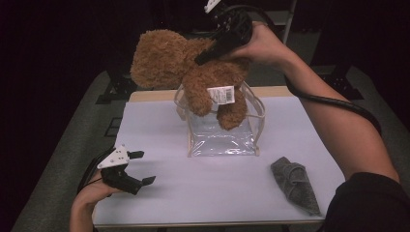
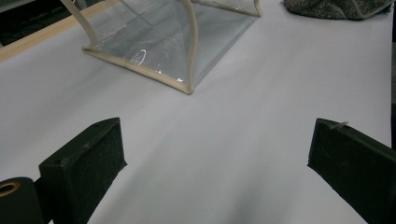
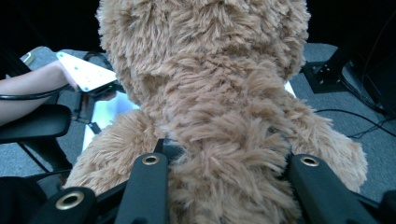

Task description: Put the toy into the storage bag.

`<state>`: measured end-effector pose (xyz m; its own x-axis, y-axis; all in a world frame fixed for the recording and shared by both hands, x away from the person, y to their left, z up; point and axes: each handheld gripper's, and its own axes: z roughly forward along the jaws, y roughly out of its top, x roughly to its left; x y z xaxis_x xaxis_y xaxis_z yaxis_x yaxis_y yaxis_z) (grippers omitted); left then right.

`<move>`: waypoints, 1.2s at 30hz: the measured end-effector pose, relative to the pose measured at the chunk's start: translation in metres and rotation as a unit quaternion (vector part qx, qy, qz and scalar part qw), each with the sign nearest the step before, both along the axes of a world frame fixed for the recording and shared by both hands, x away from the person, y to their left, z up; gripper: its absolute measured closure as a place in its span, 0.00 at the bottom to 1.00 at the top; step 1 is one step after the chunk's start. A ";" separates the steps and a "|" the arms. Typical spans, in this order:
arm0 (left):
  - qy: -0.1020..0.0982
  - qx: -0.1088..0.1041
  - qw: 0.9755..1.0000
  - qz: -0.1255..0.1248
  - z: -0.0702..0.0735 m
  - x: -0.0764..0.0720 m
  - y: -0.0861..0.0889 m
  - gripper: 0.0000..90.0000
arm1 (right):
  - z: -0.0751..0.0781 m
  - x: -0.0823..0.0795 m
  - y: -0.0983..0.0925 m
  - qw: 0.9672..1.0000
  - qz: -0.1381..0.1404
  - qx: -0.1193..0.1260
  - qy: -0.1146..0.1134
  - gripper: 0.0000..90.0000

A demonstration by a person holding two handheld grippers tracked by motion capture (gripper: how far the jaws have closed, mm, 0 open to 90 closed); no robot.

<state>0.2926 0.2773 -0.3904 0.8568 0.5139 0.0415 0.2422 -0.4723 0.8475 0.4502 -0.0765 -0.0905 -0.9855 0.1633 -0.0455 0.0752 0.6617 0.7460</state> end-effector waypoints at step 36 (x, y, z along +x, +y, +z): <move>0.011 0.003 1.000 -0.003 -0.004 -0.001 0.001 0.03 | -0.036 0.067 0.018 0.999 -0.023 -0.027 0.002 0.69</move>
